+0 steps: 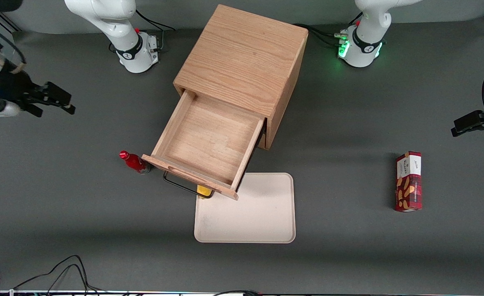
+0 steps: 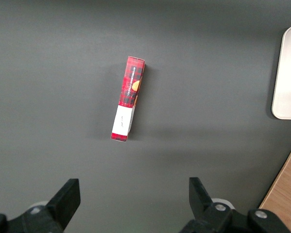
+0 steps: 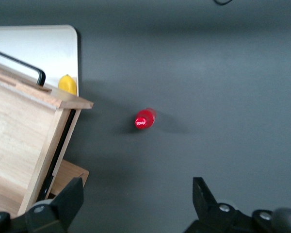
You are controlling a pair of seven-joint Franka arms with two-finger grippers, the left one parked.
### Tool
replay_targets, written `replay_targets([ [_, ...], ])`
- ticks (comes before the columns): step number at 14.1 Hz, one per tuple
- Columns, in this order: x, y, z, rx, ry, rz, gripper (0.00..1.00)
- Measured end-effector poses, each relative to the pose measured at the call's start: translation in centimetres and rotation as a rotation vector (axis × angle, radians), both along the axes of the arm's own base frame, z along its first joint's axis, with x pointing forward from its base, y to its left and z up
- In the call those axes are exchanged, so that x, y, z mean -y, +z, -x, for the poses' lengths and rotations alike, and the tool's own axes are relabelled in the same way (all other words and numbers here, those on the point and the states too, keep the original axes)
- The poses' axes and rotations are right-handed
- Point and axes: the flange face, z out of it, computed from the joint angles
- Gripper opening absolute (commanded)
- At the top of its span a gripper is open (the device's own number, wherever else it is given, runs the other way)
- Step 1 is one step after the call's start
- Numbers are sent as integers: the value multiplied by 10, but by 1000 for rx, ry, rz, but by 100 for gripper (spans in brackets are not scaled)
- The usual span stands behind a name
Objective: Open upper drawer
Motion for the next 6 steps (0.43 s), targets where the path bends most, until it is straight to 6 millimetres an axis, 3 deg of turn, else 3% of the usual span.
replay_targets([
  [6,-10,2,-3,-38,-27,27,100],
])
